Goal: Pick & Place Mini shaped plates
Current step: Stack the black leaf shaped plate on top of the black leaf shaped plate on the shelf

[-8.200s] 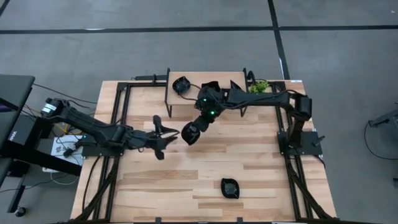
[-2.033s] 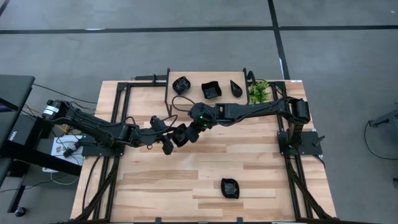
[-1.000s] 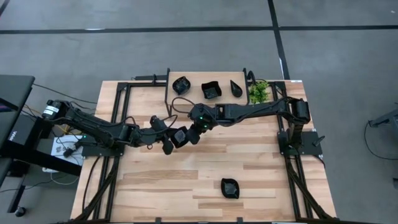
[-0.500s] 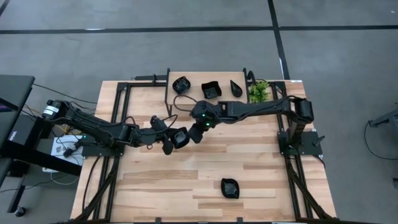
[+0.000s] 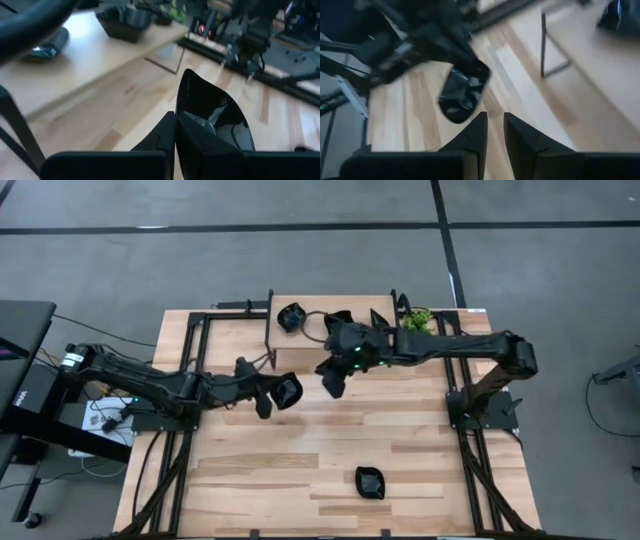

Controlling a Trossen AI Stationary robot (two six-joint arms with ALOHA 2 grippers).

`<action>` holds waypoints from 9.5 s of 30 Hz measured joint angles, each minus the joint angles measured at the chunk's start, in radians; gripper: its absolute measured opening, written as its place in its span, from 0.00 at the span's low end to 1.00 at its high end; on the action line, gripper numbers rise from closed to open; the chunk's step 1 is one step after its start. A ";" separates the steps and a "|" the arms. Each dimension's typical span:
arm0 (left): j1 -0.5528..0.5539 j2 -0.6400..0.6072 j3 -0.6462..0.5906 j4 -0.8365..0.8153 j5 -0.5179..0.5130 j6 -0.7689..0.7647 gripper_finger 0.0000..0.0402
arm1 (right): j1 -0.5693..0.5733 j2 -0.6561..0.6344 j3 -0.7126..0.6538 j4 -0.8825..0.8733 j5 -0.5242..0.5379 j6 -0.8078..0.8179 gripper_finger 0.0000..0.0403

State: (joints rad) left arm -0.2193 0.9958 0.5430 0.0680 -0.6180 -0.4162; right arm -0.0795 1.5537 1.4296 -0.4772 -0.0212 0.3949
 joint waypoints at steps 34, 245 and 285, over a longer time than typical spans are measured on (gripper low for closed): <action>0.846 0.223 0.520 -0.287 0.644 0.227 0.03 | 0.006 -0.146 -0.001 -0.158 0.192 -0.091 0.15; 0.030 0.042 -0.006 0.069 0.194 -0.103 0.33 | 0.052 0.082 -0.340 0.456 0.174 0.138 0.00; 0.030 0.223 -0.006 0.026 0.042 -0.033 0.36 | 0.079 0.173 -0.342 0.543 0.259 0.111 0.00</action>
State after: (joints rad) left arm -0.1894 1.2186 0.5369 0.0944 -0.5762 -0.4495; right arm -0.0002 1.7271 1.0874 0.0662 0.2375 0.5063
